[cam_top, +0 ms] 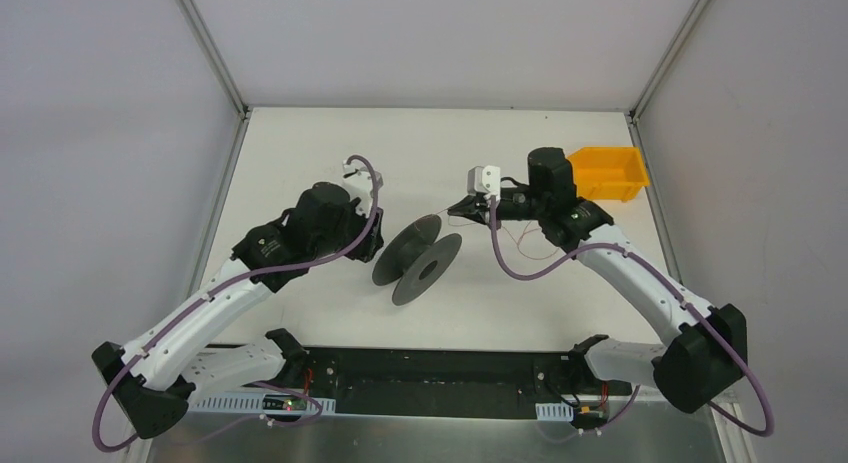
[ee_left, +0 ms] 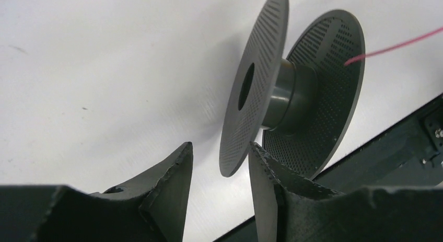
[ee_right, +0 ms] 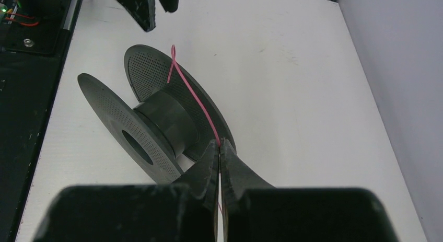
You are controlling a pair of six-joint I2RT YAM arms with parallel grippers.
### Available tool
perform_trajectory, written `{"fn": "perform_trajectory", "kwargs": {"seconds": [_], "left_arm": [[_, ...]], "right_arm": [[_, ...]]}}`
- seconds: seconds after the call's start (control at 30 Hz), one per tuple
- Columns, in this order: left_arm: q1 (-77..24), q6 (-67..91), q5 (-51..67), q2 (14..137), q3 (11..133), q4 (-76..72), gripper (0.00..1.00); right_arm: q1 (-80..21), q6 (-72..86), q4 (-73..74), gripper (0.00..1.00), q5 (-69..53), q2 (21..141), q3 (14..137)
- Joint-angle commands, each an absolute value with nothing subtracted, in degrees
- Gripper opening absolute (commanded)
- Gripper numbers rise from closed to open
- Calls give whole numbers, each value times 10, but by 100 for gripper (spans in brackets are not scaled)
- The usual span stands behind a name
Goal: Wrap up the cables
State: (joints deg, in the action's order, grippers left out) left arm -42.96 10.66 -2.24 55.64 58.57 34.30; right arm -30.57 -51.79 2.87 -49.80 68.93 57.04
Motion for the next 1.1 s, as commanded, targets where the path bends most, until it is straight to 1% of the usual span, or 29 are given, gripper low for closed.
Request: {"fn": "perform_trajectory", "kwargs": {"seconds": [0.0,0.1,0.27,0.4,0.57,0.63,0.9,1.07], "left_arm": [[-411,167,-49,520,594,344,42],[-403,173,-44,504,584,346,43],[-398,178,-42,475,565,341,52],[-396,168,-7,473,559,328,55],[-396,136,62,479,549,297,66],[-396,118,85,489,549,285,69],[-396,80,121,562,551,224,71],[-396,80,109,576,528,173,71]], "right_arm": [[-326,-575,30,0,-538,721,611],[-343,-610,55,0,-533,744,626],[-360,-650,94,0,-523,775,645],[-371,-650,97,0,-513,783,643],[-379,-643,88,0,-477,783,626],[-380,-642,81,0,-468,783,618],[-385,-641,78,0,-449,797,609],[-385,-635,64,0,-443,794,591]]}}
